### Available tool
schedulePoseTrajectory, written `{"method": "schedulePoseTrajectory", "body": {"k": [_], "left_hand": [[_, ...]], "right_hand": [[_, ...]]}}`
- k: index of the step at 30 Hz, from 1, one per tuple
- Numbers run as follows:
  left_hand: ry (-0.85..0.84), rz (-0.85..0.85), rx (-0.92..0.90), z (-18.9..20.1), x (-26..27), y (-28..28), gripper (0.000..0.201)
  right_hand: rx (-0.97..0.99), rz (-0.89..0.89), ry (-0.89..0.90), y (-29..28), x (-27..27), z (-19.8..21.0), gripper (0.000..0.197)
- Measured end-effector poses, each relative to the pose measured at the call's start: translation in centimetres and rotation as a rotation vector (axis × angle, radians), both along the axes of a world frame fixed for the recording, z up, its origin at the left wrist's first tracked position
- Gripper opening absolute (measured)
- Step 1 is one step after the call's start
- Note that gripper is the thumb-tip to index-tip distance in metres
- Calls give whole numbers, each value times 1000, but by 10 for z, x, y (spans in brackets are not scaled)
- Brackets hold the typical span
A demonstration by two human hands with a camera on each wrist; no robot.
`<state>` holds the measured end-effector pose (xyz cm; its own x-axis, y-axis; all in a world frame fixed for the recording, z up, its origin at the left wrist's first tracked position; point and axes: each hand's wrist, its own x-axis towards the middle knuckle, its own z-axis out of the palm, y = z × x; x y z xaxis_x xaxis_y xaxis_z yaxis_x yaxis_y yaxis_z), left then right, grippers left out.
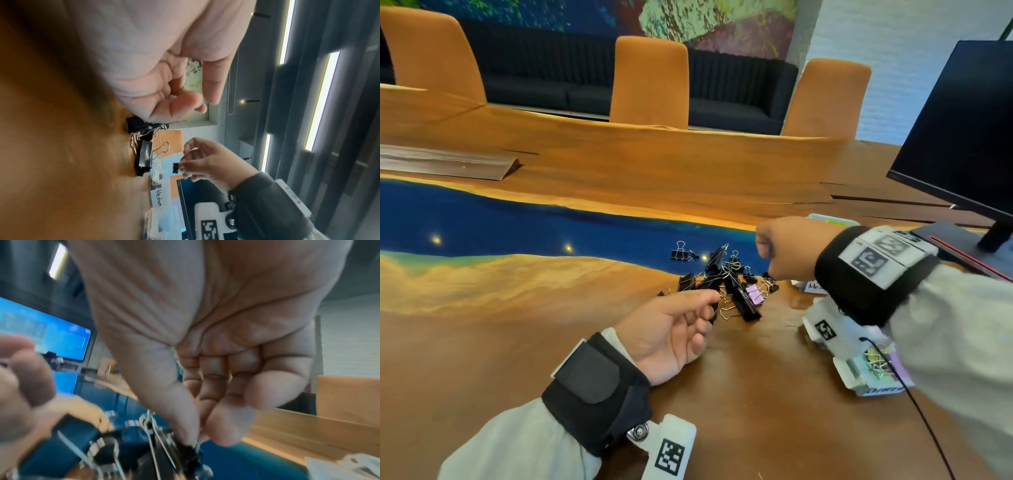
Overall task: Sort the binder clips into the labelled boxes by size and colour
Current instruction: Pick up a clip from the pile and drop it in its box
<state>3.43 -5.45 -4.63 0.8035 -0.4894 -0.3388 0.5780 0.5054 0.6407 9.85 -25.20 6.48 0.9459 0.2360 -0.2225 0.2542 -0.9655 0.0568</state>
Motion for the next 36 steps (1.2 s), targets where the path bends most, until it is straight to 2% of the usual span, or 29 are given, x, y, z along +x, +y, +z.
{"method": "schedulePoseTrajectory", "body": {"k": [2,5,10,15,18,21,24,36], "left_hand": [[-2,-30,5,1,-3,-7,36],[29,-39,-64,4,-5,-19,31],[-10,-11,-48,5,-8,-27,16],[-65,-30,26,2,-10,-22,22],[-91,-44,88,3,-10,-21,26],[-88,-64,158,4,-9,-21,20],[-115,-85,205,5,-8,-21,24],[-122,-121,161,9,-4,-20,13]], "right_hand": [[274,13,-89,0,-23,5,18],[538,32,-161,4,-56,-6,20],[727,-20,-261,4,-87,-37,22],[887,-92,-306,10,-97,-60,24],[954,-109,-255,5,-101,-64,25],[1010,-146,-199,-2,-101,-66,24],[1175,-207,-87,-7,-100,-68,22],[1672,-321,300,-15,-82,-82,15]]}}
